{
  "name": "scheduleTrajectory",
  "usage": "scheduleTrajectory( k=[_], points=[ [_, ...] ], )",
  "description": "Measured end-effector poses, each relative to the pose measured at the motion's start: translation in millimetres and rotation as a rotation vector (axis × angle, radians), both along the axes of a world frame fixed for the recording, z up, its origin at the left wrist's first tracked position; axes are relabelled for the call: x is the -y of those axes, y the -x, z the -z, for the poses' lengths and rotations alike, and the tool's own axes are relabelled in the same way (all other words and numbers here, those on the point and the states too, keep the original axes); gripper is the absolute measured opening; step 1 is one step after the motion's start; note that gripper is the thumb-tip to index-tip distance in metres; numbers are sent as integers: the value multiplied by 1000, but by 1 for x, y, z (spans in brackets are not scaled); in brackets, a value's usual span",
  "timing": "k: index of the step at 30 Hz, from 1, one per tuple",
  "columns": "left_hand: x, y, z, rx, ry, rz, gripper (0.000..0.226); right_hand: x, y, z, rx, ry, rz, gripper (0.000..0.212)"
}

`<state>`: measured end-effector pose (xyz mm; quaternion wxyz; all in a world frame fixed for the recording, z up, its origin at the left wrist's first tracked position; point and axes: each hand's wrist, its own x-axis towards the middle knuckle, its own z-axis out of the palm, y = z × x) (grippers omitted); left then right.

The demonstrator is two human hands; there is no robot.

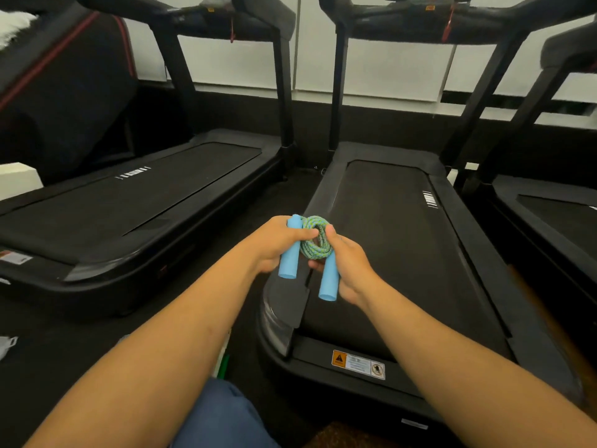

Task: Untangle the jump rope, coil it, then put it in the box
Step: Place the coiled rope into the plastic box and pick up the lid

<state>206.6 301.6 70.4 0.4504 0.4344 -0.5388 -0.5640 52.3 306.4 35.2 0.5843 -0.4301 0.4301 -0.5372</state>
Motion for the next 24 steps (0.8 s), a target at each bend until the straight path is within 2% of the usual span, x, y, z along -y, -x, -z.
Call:
scheduleTrajectory(
  k=[10, 13, 18, 24],
  points=[
    [23, -95, 65, -23, -125, -140, 28, 44, -100, 62, -7, -109, -32, 35],
    [37, -126, 100, 6, -198, -184, 27, 55, -132, 95, -19, -173, -64, 34],
    [56, -177, 161, 49, -348, -225, 14, 74, -180, 157, -60, -341, -161, 30],
    [70, -225, 247, 163, -570, -262, 29, 86, -223, 239, -105, -538, -244, 27]
  ],
)
